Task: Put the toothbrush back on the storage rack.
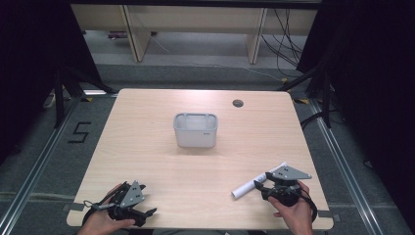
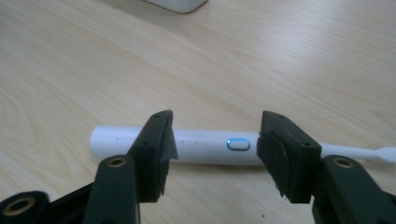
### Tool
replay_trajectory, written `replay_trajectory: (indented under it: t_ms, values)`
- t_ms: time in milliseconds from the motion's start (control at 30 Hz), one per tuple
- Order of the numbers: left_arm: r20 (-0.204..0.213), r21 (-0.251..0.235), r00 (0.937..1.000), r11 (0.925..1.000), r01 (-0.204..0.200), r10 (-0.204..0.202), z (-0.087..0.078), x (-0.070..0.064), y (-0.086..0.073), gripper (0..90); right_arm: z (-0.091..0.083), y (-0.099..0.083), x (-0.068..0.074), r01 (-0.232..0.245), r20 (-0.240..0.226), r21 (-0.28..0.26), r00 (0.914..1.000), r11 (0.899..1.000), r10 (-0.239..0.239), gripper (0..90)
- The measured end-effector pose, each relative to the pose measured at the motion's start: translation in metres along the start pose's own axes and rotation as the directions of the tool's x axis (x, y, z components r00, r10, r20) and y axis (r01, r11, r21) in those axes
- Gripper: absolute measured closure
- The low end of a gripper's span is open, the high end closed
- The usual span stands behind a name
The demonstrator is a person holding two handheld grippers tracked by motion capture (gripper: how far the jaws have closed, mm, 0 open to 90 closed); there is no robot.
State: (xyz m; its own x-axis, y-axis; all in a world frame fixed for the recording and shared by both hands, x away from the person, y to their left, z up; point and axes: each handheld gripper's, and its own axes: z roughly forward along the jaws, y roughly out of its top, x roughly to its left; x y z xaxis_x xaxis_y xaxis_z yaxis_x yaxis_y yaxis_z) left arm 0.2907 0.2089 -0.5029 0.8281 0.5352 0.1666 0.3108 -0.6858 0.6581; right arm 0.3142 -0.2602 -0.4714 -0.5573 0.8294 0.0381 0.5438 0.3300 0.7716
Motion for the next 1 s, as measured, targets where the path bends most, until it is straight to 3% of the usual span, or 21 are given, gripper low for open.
replay_trajectory:
  t_ms: [33,100,133,200,267,367,433,467,533,600,667,700,733,767,800,833,867,933,1000]
  values:
    - [0.000,0.000,1.0000,1.0000,0.000,0.000,0.000,0.000,0.000,16.3,0.000,0.001,0.003,-0.009,-0.003,0.006,1.0000,1.000,0.009,47.9]
    - [0.003,-0.001,0.9999,0.9999,-0.016,0.016,0.000,0.000,0.000,16.3,0.002,0.004,0.002,0.033,-0.018,-0.010,0.9993,0.999,-0.033,50.5]
    - [-0.006,0.010,0.9997,0.9997,-0.023,0.023,0.000,0.001,0.000,16.3,0.002,0.005,0.006,-0.002,-0.008,-0.003,1.0000,1.000,0.002,52.6]
    - [0.005,0.001,0.9999,0.9999,-0.014,0.014,0.000,0.000,0.000,16.3,0.005,0.007,0.005,0.036,-0.021,-0.020,0.9991,0.999,-0.036,55.7]
    - [0.004,0.002,0.9999,0.9999,-0.016,0.016,0.000,0.000,0.000,16.3,0.007,0.008,0.009,0.016,-0.021,-0.017,0.9996,1.000,-0.016,59.7]
    - [0.001,0.006,0.9999,0.9998,-0.017,0.017,0.000,0.001,0.000,16.3,0.011,0.011,0.013,0.022,-0.028,-0.008,0.9994,1.000,-0.022,63.0]
    - [0.003,0.001,0.9999,0.9999,-0.015,0.015,0.000,0.000,0.000,16.3,0.019,0.014,0.017,0.062,-0.039,0.007,0.9973,0.998,-0.062,68.3]
    - [0.003,0.003,0.9999,0.9999,-0.015,0.015,0.000,0.000,0.000,16.3,0.020,0.015,0.021,0.038,-0.047,0.037,0.9982,0.999,-0.036,70.4]
    - [0.000,0.005,0.9999,0.9999,-0.017,0.017,0.000,0.000,0.000,16.3,0.027,0.017,0.021,0.094,-0.048,0.030,0.9945,0.995,-0.093,75.2]
    - [0.005,0.003,0.9998,0.9998,-0.019,0.019,0.000,0.000,0.000,16.3,0.029,0.018,0.023,0.081,-0.055,0.045,0.9955,0.996,-0.078,77.4]
    - [0.007,0.001,0.9999,0.9999,-0.015,0.015,0.000,0.000,0.000,16.3,0.037,0.020,0.023,0.145,-0.062,0.046,0.9880,0.988,-0.142,84.2]
    - [0.003,0.003,0.9999,0.9999,-0.016,0.016,0.000,0.000,0.000,16.3,0.038,0.020,0.024,0.151,-0.065,0.046,0.9868,0.987,-0.148,86.1]
    - [0.005,0.000,0.9999,0.9999,-0.014,0.014,0.000,0.000,0.000,16.3,0.039,0.021,0.026,0.138,-0.067,0.050,0.9887,0.989,-0.134,86.9]
    - [0.007,-0.003,0.9999,0.9999,-0.011,0.011,0.000,-0.001,0.000,16.3,0.041,0.021,0.026,0.158,-0.071,0.047,0.9854,0.986,-0.155,87.1]
    - [0.007,-0.003,0.9999,0.9999,-0.012,0.012,0.000,-0.001,0.000,16.3,0.041,0.022,0.032,0.093,-0.082,0.092,0.9930,0.991,-0.085,87.2]
    - [0.005,0.000,0.9999,0.9999,-0.014,0.014,0.000,0.000,0.000,16.3,0.045,0.022,0.028,0.161,-0.075,0.057,0.9848,0.985,-0.157,87.3]
    - [0.003,0.003,0.9999,0.9999,-0.016,0.016,0.000,0.000,0.000,16.3,0.045,0.023,0.031,0.139,-0.079,0.076,0.9880,0.987,-0.133,87.3]
    - [0.008,-0.003,0.9999,0.9999,-0.012,0.012,0.000,0.000,0.000,16.3,0.048,0.023,0.032,0.155,-0.085,0.077,0.9852,0.985,-0.149,87.6]
    - [0.008,-0.002,0.9999,0.9999,-0.011,0.011,0.000,-0.001,0.000,16.3,0.049,0.023,0.034,0.139,-0.092,0.097,0.9872,0.986,-0.130,87.7]
